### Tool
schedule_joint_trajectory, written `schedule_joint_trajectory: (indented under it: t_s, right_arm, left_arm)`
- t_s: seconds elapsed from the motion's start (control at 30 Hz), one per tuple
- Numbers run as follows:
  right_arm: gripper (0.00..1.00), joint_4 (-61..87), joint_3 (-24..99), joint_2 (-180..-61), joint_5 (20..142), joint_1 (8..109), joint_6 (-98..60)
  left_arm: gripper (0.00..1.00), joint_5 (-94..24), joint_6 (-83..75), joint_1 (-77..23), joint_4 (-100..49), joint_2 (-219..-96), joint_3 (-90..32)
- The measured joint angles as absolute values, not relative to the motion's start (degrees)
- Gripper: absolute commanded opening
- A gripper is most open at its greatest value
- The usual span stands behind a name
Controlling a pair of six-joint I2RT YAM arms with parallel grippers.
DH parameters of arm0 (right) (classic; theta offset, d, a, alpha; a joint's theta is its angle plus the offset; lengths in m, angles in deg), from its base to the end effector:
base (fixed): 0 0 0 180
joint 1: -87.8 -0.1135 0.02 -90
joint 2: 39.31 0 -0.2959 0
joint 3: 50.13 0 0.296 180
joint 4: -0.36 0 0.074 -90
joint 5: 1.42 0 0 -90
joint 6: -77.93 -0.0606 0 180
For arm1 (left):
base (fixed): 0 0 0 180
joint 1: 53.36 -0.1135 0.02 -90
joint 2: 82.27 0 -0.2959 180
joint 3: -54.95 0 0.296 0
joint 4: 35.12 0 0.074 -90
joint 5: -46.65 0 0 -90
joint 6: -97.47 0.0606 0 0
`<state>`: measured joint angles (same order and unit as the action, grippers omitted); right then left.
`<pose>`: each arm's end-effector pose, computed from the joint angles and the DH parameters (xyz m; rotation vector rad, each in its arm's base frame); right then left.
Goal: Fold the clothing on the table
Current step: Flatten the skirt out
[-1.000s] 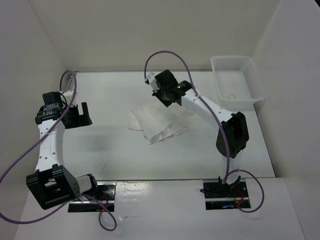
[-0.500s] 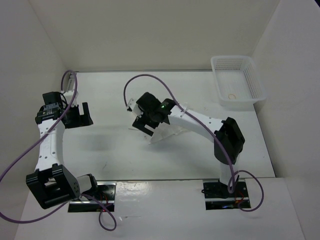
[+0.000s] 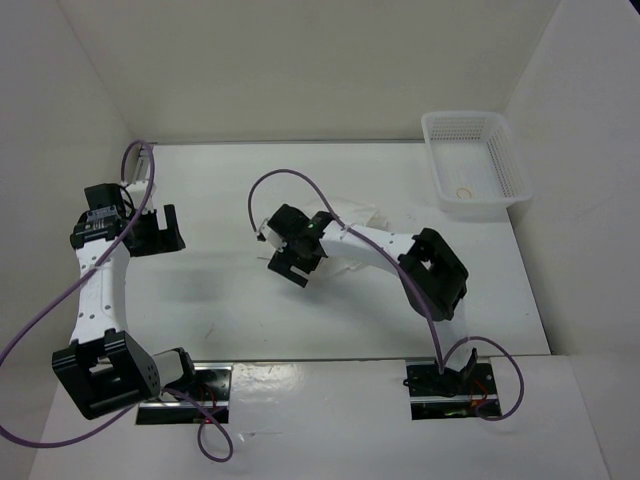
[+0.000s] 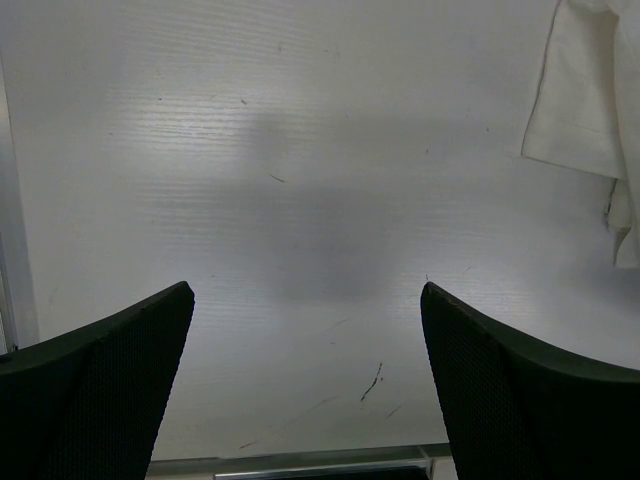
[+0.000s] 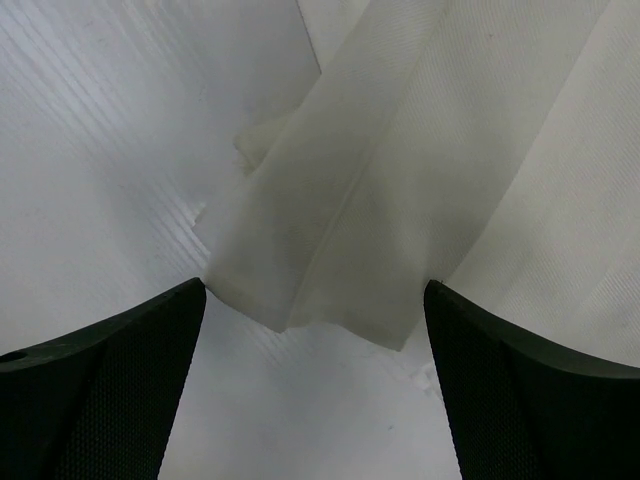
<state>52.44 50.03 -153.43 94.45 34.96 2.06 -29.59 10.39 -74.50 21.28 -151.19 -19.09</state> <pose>0.2965 0.3810 0.1894 -1.4723 2.2791 0.0596 0.2771 0.0917 0.3124 -0.2832 2.4172 -0.1089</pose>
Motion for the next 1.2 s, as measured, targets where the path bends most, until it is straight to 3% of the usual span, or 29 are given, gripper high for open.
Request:
schedule_joint_trajectory:
  t_s: [0.17,0.27,0.33,0.37,0.47,0.5,0.73,0.97,1.03,1.07,1.1,1.17,1.2]
  right_arm:
    - [0.91,51.8,50.0,-154.7,93.9,35.0,1.4]
    - [0.84,51.3,49.9,-155.6,93.7,35.0,1.0]
    - [0.73,50.5,49.6,-156.2,93.7,35.0,1.0]
    - [0.43,50.4,49.4,-156.5,93.7,35.0,0.9]
    - [0.05,49.6,48.9,-157.5,94.5,35.0,0.6]
    - [0.0,49.2,48.7,-157.6,95.0,35.0,0.6]
    - [0.0,49.9,50.8,-157.3,97.2,37.4,0.4]
    - [0.0,53.6,66.4,-151.2,98.8,51.2,2.8]
    - [0.05,52.7,69.6,-147.4,101.0,55.8,3.8]
    - [0.45,51.8,69.8,-145.3,102.5,57.8,4.3]
    - [0.66,50.7,69.8,-143.1,104.7,59.6,4.8]
    - [0.99,46.1,67.7,-139.8,109.9,62.4,6.0]
    - [0.99,44.0,66.2,-138.7,112.6,63.4,6.4]
  left_arm:
    - [1.0,-29.6,10.4,-74.5,21.3,-151.0,-19.1]
    - [1.0,-29.6,10.4,-74.5,21.3,-151.0,-19.1]
    - [1.0,-29.6,10.4,-74.5,21.3,-151.0,-19.1]
    - [1.0,-29.6,10.4,-74.5,21.3,-151.0,-19.1]
    - [1.0,-29.6,10.4,-74.5,21.3,-151.0,-19.1]
    - [1.0,-29.6,10.4,-74.5,21.3,-151.0,-19.1]
    - [1.0,-29.5,10.4,-74.5,21.3,-151.0,-19.1]
    - [1.0,-26.9,11.8,-74.4,21.3,-152.2,-19.1]
    - [1.0,-25.7,12.7,-73.9,21.3,-153.2,-19.1]
    - [0.99,-25.0,13.3,-73.5,21.3,-153.6,-19.1]
    - [0.99,-24.2,13.8,-72.9,21.3,-154.3,-19.1]
    - [0.97,-22.4,15.2,-71.4,21.3,-155.5,-19.1]
    - [0.97,-21.8,15.7,-70.9,21.3,-156.0,-19.1]
